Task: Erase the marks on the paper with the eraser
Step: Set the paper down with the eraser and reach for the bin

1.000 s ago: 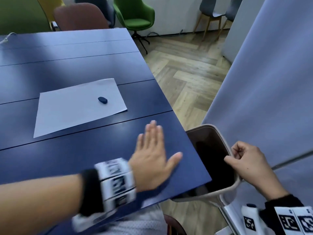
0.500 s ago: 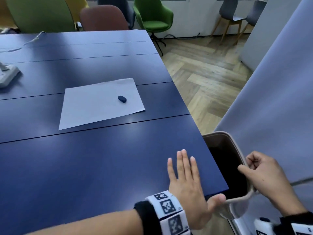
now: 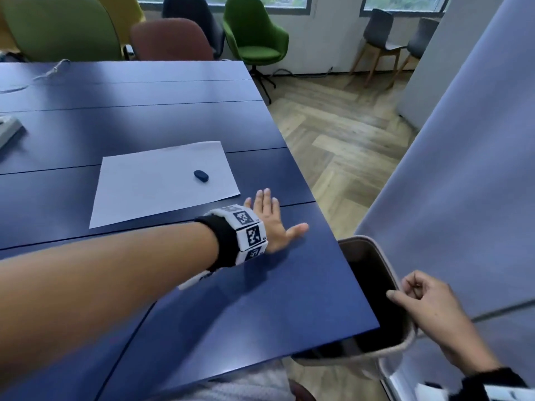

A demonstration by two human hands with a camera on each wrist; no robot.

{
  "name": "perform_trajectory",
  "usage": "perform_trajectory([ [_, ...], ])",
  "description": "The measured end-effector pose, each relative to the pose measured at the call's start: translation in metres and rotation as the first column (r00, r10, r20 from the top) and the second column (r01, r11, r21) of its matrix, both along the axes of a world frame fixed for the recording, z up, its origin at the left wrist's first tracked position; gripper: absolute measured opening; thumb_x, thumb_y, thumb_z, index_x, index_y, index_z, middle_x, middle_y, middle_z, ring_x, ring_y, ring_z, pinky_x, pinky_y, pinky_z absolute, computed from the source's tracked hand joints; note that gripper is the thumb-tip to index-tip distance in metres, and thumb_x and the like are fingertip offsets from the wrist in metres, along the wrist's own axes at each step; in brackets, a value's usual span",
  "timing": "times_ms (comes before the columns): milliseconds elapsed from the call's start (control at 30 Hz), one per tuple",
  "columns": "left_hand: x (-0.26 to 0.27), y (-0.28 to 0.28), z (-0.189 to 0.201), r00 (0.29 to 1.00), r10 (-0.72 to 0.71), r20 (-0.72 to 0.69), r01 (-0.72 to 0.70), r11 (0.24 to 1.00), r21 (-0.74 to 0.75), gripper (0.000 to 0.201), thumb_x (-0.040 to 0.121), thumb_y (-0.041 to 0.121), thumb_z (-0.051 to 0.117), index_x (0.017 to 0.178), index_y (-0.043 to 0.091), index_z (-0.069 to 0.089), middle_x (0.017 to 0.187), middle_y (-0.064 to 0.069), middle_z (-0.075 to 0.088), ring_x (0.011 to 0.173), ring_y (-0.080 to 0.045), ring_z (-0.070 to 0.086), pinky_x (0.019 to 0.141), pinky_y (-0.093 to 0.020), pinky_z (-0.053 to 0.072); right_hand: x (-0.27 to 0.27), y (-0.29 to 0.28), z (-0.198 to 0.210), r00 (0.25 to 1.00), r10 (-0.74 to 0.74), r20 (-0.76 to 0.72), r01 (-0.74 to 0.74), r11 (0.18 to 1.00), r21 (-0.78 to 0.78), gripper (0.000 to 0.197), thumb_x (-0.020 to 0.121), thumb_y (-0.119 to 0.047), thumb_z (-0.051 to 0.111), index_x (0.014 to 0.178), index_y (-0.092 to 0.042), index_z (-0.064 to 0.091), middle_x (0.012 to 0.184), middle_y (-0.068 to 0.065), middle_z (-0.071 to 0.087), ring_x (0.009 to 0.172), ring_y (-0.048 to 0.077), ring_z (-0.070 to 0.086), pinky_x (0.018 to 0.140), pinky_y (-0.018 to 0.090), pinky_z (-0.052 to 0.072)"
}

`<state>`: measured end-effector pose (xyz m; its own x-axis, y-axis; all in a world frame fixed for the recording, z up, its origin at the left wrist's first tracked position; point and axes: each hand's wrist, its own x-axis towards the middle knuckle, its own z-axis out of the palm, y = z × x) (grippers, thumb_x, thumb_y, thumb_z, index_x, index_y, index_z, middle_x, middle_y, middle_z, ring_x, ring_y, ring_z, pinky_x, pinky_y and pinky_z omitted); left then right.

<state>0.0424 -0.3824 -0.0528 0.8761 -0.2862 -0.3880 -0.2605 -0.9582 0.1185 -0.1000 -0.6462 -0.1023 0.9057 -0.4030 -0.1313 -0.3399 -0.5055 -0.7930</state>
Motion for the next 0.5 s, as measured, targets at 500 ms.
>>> perform_trajectory([
  [500,-0.062,-0.035,0.033,0.923,-0.354,-0.154,0.362,0.931,0.032,0.102,0.086,0.077,0.033,0.155,0.013,-0.006,0.160,-0.012,-0.023,0.147,-0.030,-0.021,0.118,-0.056,-0.002,-0.008,-0.034,-0.075,0.980,-0.106,-0.171,0.111,0.994,0.021,0.032,0.078,-0.006,0.074,0.064,-0.013,0.046,0.058,0.006,0.047,0.056,0.022,0.044,0.051,0.034,0.051],
])
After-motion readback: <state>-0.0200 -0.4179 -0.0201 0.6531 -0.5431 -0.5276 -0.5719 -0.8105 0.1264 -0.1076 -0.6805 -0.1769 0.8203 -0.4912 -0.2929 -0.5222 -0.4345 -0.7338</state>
